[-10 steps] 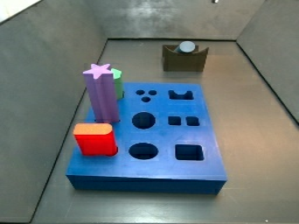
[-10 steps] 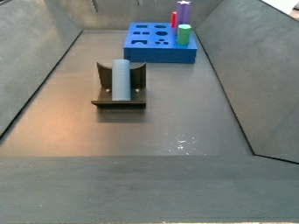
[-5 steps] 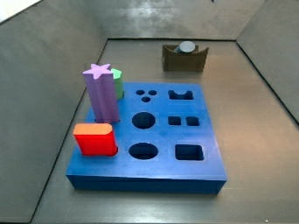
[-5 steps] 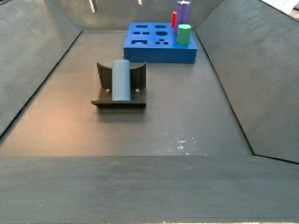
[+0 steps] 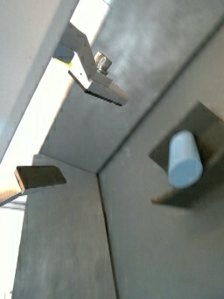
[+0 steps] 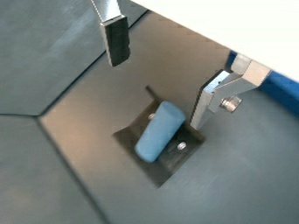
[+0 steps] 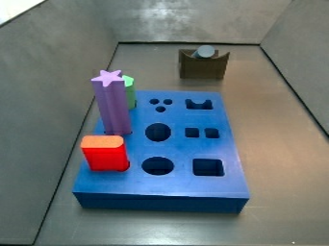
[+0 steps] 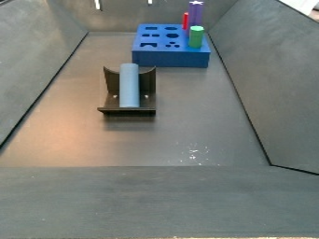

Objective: Pick up the oval object. Move up. Place the oval object on the fixture. Regrasp the oval object. Move to above the board. Insert the oval object.
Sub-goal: Regrasp the oval object.

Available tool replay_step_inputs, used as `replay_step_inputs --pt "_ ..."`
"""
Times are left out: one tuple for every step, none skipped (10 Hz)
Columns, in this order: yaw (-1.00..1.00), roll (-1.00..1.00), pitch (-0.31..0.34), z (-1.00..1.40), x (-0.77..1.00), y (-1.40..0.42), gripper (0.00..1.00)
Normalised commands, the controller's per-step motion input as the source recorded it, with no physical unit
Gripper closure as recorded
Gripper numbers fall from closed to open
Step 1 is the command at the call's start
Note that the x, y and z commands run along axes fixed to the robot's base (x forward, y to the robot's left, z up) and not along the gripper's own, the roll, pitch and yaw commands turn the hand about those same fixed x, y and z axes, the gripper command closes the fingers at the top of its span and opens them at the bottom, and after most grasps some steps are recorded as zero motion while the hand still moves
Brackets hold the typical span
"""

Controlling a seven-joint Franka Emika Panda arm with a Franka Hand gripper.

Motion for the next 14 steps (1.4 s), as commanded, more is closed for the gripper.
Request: replay_step_inputs --pt "-0.01 1.0 -0.038 -0.01 0.02 -0.02 0.0" --pt "-0.01 1.0 -0.022 -0.01 0.03 -0.02 0.0" --pt "-0.01 1.0 -0.005 -0.01 0.04 -0.03 0.0" --pt "-0.01 1.0 0.021 -0.01 0.05 -0.03 0.0" --pt "-0.01 0.88 0.052 -0.01 0.06 -0.03 0.0" --pt "0.01 0.61 0.09 -0.01 0.07 -0.03 0.0" --pt "0.03 0.43 0.112 -0.02 0.08 -0.03 0.0" --pt "0.06 0.28 0.123 -0.01 0.08 -0.03 0.0" --pt "0.04 0.12 0.201 -1.0 0.03 0.08 0.0" --pt "0.06 0.1 0.188 -1.0 0.04 0.08 0.0" --pt "0.11 0.08 0.147 -1.0 0.05 0.07 0.0" --pt "0.15 0.07 0.09 -1.0 0.06 0.07 0.0" --pt "0.17 0.06 0.045 -1.0 0.06 0.06 0.0" --pt "0.17 0.06 -0.012 -1.0 0.08 0.06 0.0"
